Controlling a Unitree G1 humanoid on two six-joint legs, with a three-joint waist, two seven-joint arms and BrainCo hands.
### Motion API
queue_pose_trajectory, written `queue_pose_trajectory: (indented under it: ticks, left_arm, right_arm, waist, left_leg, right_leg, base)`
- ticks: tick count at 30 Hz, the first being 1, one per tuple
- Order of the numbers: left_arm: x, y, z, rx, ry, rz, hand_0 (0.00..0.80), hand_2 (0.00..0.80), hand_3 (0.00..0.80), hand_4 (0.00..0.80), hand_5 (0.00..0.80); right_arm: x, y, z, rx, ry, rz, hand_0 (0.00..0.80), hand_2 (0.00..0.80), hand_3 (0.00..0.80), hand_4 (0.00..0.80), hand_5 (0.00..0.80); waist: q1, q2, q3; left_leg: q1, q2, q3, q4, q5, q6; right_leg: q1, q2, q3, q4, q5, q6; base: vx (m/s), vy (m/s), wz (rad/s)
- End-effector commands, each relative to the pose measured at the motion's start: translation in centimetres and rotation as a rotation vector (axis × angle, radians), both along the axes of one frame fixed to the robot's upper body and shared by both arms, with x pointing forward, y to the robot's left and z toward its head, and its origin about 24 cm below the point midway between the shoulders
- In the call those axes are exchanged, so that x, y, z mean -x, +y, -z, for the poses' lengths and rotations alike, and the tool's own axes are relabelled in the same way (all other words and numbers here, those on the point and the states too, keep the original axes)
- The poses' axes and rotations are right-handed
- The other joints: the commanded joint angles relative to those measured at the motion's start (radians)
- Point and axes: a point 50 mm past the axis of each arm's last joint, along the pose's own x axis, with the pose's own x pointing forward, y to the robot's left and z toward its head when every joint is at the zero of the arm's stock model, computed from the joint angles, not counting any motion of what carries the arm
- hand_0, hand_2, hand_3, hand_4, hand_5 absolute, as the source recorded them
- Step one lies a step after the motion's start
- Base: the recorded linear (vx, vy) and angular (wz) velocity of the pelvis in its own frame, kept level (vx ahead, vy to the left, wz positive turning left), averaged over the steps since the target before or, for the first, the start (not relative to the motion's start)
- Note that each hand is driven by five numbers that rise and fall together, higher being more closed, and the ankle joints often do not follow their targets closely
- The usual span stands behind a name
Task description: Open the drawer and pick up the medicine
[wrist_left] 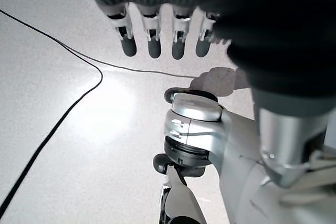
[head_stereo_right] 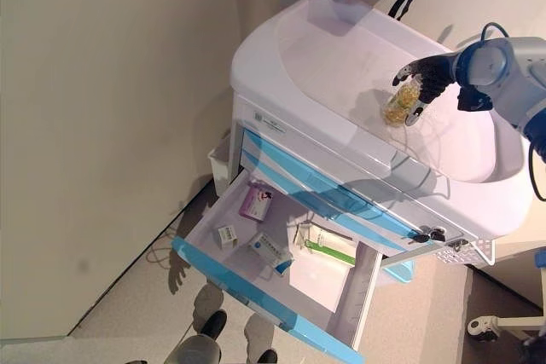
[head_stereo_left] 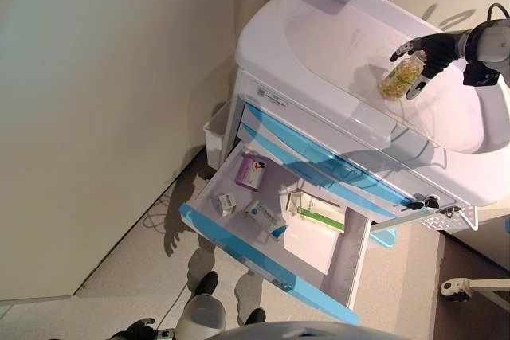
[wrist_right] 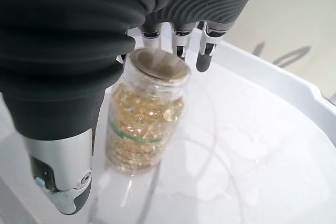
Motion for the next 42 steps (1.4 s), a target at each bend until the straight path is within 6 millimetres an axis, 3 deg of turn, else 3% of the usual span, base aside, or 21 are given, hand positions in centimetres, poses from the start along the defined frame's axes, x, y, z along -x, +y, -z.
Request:
queue_pose_trajectory:
  ticks: [1,17,27,32,34,35,38,39,41,42]
  left_arm:
    - [0.8,1.2,-0.3,-0.029,0.008,-0.056,0.0,0.0,0.0,0.0,0.0]
    - [1.2,1.2,-0.3,-0.034,0.013,-0.071,0.0,0.0,0.0,0.0,0.0]
    - [1.5,1.4,-0.4,-0.04,0.013,-0.087,0.0,0.0,0.0,0.0,0.0]
    - [1.9,1.0,-0.2,-0.02,0.009,-0.095,0.0,0.0,0.0,0.0,0.0]
    - [2.0,0.5,0.0,0.0,0.0,-0.093,0.0,0.0,0.0,0.0,0.0]
    - [2.1,0.7,-0.1,-0.004,0.001,-0.092,0.0,0.0,0.0,0.0,0.0]
    - [1.9,-0.1,0.2,0.01,-0.017,-0.065,0.0,0.0,0.0,0.0,0.0]
    - [1.9,0.1,0.1,0.004,-0.016,-0.064,0.0,0.0,0.0,0.0,0.0]
    - [1.8,-0.2,0.2,-0.008,-0.023,-0.045,0.0,0.0,0.0,0.0,0.0]
    - [1.8,0.0,0.1,-0.015,-0.022,-0.044,0.0,0.0,0.0,0.0,0.0]
  right_arm:
    - [0.4,-0.6,-3.5,-0.069,-0.152,0.023,0.0,0.0,0.0,0.0,0.0]
    - [0.6,-1.3,-4.9,-0.114,-0.243,0.05,0.0,0.0,0.0,0.0,0.0]
    - [2.2,-3.1,-8.2,-0.266,-0.408,0.081,0.0,0.0,0.0,0.0,0.0]
    - [4.7,-4.9,-10.6,-0.454,-0.53,0.061,0.0,0.0,0.0,0.0,0.0]
    - [6.9,-6.4,-11.9,-0.628,-0.63,0.023,0.0,0.0,0.0,0.0,0.0]
    - [7.0,-6.5,-11.7,-0.632,-0.629,0.025,0.0,0.0,0.0,0.0,0.0]
    - [9.8,-10.6,-11.8,-0.909,-0.868,0.07,0.0,0.0,0.0,0.0,0.0]
    - [9.8,-10.8,-11.5,-0.914,-0.868,0.073,0.0,0.0,0.0,0.0,0.0]
    - [10.1,-12.2,-10.4,-1.089,-1.017,0.085,0.0,0.0,0.0,0.0,0.0]
    - [10.1,-12.3,-10.0,-1.094,-1.018,0.09,0.0,0.0,0.0,0.0,0.0]
  waist:
    - [0.002,-0.03,-0.007]
    - [-0.009,-0.03,-0.013]
    - [-0.032,-0.026,-0.028]
    - [-0.064,-0.012,-0.043]
    - [-0.09,0.012,-0.052]
    - [-0.088,0.008,-0.053]
    - [-0.121,0.063,-0.054]
    - [-0.119,0.058,-0.055]
    - [-0.142,0.103,-0.046]
    - [-0.138,0.097,-0.046]
  left_leg:
    - [0.035,-0.019,0.027,0.002,-0.044,-0.007]
    - [0.047,-0.014,0.037,-0.003,-0.048,-0.005]
    - [0.059,-0.012,0.051,-0.005,-0.054,-0.005]
    - [0.078,-0.009,0.078,-0.001,-0.067,-0.001]
    - [0.09,-0.009,0.099,0.001,-0.077,0.004]
    - [0.091,-0.009,0.099,0.001,-0.077,0.004]
    - [0.105,-0.01,0.128,0.0,-0.086,0.015]
    - [0.105,-0.01,0.129,0.0,-0.087,0.015]
    - [0.116,-0.012,0.161,0.0,-0.094,0.028]
    - [0.117,-0.011,0.163,0.0,-0.095,0.028]
  right_leg:
    - [-0.04,-0.021,0.015,0.09,0.048,0.056]
    - [-0.038,-0.02,0.029,0.09,0.052,0.059]
    - [-0.031,-0.021,0.04,0.09,0.055,0.061]
    - [-0.023,-0.023,0.065,0.096,0.056,0.065]
    - [-0.022,-0.024,0.087,0.1,0.056,0.069]
    - [-0.022,-0.024,0.088,0.1,0.056,0.069]
    - [-0.026,-0.03,0.119,0.11,0.053,0.076]
    - [-0.026,-0.03,0.12,0.11,0.053,0.075]
    - [-0.039,-0.034,0.153,0.123,0.053,0.081]
    - [-0.039,-0.033,0.155,0.124,0.053,0.081]
  base:
    - [0.0,0.0,0.0]
    - [-0.001,-0.001,-0.03]
    - [0.0,0.0,0.0]
    - [-0.007,0.026,-0.15]
    - [-0.002,0.033,-0.22]
    - [-0.008,0.042,-0.33]
    - [-0.027,0.055,-0.39]
    - [-0.06,0.07,-0.17]
    - [-0.043,0.081,-0.19]
    - [-0.017,0.055,-0.45]
